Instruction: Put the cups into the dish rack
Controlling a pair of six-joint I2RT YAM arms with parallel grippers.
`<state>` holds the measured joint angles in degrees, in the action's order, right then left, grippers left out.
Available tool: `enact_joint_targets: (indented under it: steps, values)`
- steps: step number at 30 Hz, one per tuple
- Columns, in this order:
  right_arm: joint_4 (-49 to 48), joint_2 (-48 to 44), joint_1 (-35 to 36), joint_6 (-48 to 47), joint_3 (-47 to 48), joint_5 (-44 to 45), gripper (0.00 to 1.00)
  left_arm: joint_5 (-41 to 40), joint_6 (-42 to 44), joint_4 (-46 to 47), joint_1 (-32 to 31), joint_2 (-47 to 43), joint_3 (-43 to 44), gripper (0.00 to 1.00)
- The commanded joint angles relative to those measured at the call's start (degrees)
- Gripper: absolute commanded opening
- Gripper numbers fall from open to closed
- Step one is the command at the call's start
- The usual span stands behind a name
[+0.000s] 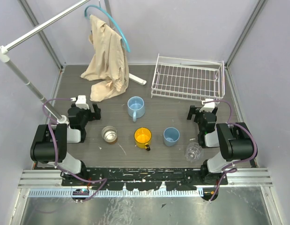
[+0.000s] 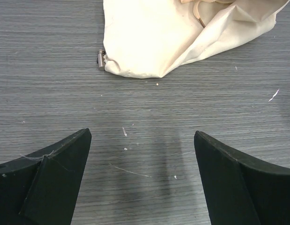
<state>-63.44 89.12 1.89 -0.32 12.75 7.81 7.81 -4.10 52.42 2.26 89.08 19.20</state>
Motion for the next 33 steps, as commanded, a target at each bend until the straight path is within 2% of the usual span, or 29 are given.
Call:
enact_joint_targets:
  steps: [1,24,33]
  values:
    - [-3.96,-1.03,0.2,-0.37,0.54,-0.61,1.0,-0.82,0.42,1.59,0.12,-0.47,1.05,0.98]
    - [-4.04,-2.69,0.26,-0.3,-0.09,-0.32,1.0,-0.96,0.41,1.48,0.13,-0.33,1.19,0.98]
    - [14.19,-19.01,0.3,-2.89,2.04,-0.68,1.0,-1.03,0.5,1.35,0.03,-0.4,1.27,0.98]
